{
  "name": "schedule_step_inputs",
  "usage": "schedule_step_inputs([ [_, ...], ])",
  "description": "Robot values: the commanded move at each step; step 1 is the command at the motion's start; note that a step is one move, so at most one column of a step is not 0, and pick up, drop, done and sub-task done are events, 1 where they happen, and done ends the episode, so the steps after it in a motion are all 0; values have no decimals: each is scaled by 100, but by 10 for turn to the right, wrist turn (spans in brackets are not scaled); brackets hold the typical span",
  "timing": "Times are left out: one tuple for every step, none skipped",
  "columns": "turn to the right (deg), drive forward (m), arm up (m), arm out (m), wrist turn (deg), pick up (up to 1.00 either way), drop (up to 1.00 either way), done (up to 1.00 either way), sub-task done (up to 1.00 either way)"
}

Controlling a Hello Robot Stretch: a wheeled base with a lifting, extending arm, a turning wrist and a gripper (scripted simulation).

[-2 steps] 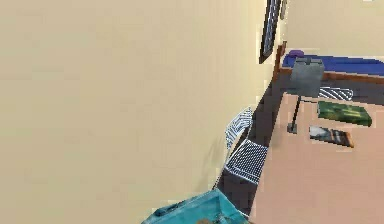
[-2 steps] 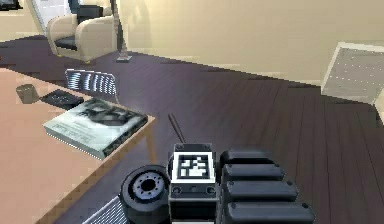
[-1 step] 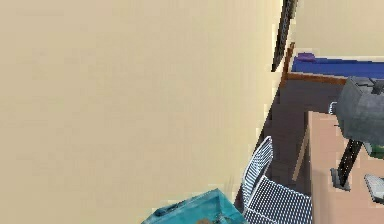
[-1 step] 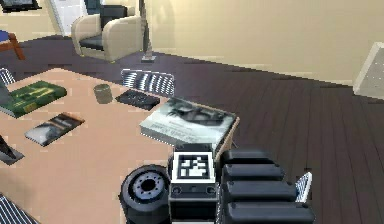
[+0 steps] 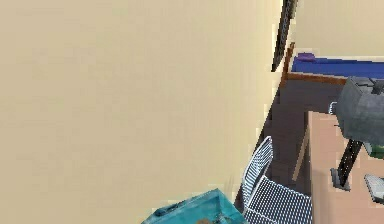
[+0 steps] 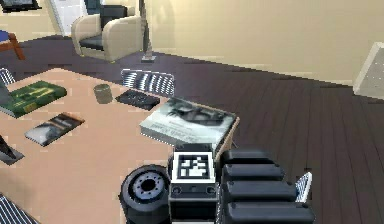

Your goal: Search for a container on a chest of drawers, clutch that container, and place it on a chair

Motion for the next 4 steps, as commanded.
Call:
schedule_step_inputs([
  [0,0,0,32,0,0,0,0,0],
  [0,0,0,0,450,0,0,0,0],
  [0,0,0,0,450,0,0,0,0],
  [0,0,0,0,450,0,0,0,0],
])
